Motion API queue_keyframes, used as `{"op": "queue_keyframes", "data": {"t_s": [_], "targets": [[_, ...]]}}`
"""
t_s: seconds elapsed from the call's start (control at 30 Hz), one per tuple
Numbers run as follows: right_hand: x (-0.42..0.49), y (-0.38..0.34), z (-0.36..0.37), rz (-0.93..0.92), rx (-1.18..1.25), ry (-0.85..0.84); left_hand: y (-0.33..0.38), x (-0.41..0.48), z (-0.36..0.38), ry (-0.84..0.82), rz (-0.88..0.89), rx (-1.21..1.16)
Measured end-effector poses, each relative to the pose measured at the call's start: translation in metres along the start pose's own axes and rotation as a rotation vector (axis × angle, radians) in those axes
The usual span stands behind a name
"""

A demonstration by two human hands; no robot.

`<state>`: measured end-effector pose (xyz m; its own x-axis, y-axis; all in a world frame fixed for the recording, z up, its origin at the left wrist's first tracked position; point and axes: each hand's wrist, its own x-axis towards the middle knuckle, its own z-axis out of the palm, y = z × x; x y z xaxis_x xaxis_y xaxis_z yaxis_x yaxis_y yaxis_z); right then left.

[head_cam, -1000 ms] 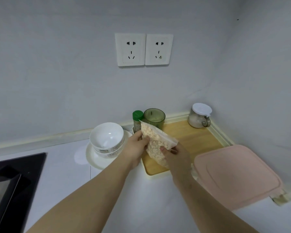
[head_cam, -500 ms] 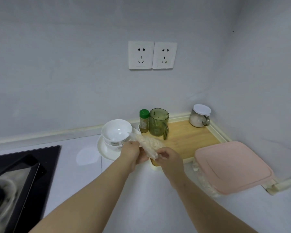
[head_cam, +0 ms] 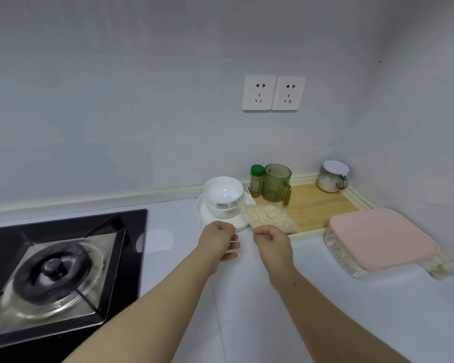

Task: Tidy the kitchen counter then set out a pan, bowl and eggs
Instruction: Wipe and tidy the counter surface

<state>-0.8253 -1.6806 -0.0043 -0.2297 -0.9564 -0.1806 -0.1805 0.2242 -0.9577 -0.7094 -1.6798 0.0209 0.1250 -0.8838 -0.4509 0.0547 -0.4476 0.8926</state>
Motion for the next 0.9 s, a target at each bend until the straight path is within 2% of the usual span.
{"op": "queue_keyframes", "data": {"t_s": [0.2, 0.47, 0.7, 0.9], "targets": [[-0.055, -0.015, 0.025, 0.06, 0.179, -0.045, -0.014, -0.045, -0.031, -0.004, 0.087, -0.041], [-0.144, -0.009, 0.028, 0.179, 0.265, -0.2, -0.054, -0.128, -0.068, 0.14, 0.132, -0.082], [-0.241, 0.002, 0.053, 0.229, 0.193, -0.455, -0.098, -0.225, -0.123, 0.326, 0.125, -0.137], [-0.32, 0.0, 0.115, 0.209, 0.061, -0.654, -0.131, -0.293, -0.207, 0.529, 0.126, -0.215]]}}
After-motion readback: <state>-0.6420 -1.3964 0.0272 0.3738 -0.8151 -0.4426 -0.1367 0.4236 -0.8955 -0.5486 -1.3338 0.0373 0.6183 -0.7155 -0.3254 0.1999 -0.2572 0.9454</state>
